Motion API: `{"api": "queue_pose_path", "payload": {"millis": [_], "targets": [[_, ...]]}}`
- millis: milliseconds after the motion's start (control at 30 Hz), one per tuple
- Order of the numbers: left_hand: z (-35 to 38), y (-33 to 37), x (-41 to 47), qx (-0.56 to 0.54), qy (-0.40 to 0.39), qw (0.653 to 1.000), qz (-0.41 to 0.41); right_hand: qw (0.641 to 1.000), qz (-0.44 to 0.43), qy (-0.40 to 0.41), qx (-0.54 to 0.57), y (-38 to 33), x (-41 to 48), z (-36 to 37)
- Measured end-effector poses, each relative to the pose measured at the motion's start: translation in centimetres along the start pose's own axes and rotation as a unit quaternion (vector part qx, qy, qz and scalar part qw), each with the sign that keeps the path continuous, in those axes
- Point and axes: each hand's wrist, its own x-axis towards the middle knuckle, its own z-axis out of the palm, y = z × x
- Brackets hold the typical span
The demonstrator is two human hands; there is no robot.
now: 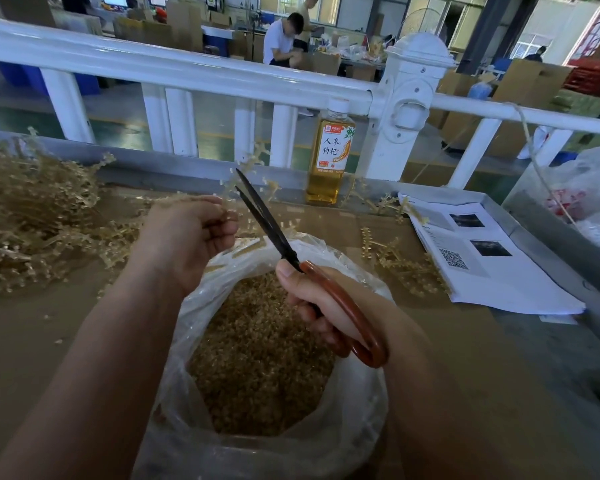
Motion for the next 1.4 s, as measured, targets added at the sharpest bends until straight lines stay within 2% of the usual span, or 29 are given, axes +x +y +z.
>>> {"api": "queue_pose_path", "payload": {"millis": [200,400,467,600,800,967,1067,1200,1300,1400], "targets": [[0.9,-0.6,-0.9,0.098,-0.082,0.992,0.000,0.999,0.027,0.037,-0.004,-0.2,0.3,0.0],[0.3,-0.1,-1.3,0.136,-0.159,0.977,-0.029,0.999,0.019,0.027,-0.037,-0.3,0.1,0.0],[0.3,0.1,-1.3,0.130,-0.149,0.980,-0.030,0.999,0.026,0.021,-0.040,-0.3,0.0,0.0],[0.3,0.1,-0.6,0.036,-0.062,0.997,-0.036,0.998,0.020,0.000,-0.052,-0.3,-0.3,-0.2],[-0.2,0.1,0.0,-0.043,0.006,0.998,-0.056,1.000,0.012,0.005,-0.028,0.1,-0.2,-0.4],[-0.1,-0.1,-0.1,0.013,-0.031,0.997,-0.072,0.990,-0.040,0.105,0.084,0.3,0.2,-0.7],[0.2,-0.6,-0.4,0.054,-0.070,0.994,-0.064,0.973,-0.036,0.186,0.130,0.3,0.4,-1.0],[1.2,-1.3,-1.0,0.085,-0.109,0.989,-0.057,0.941,-0.055,0.268,0.198,0.8,0.9,-0.9],[1.9,-1.6,-1.4,0.111,-0.142,0.981,-0.065,0.915,-0.086,0.346,0.187,1.4,1.2,-0.8],[2.3,-1.7,-1.7,0.129,-0.170,0.974,-0.078,0.893,-0.117,0.372,0.225,1.5,1.4,-0.8]]}}
